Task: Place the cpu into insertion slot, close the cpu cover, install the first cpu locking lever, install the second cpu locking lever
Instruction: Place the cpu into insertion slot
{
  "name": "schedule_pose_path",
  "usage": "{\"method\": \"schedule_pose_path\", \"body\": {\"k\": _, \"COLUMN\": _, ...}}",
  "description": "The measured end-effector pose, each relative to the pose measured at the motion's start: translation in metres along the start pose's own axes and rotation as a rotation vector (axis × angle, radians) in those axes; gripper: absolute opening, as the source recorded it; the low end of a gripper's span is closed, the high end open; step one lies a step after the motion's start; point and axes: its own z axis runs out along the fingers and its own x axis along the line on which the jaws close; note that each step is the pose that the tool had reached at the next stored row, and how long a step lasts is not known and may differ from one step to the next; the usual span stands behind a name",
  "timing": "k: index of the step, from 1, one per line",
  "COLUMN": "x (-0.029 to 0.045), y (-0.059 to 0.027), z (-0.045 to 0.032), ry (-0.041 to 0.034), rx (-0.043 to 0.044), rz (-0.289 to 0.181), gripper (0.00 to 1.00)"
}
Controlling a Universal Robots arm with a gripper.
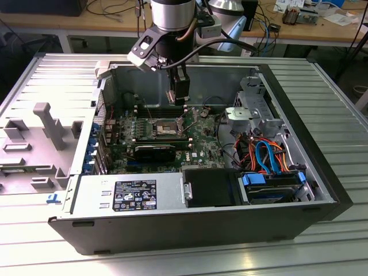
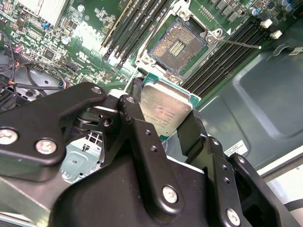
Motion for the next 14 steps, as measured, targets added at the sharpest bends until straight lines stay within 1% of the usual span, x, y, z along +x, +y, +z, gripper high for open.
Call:
{"method": "schedule_pose_path", "body": {"k": 10, "x": 0.0000, "y": 0.0000, "z": 0.0000, "ry": -0.0010, "rx": -0.0002, "rz": 0.011, "gripper": 0.55}}
{"method": "schedule_pose_path", "body": {"k": 14, "x": 0.0000, "y": 0.0000, "z": 0.0000, "ry": -0.0022, "rx": -0.0004, "rz": 0.024, "gripper": 0.55}}
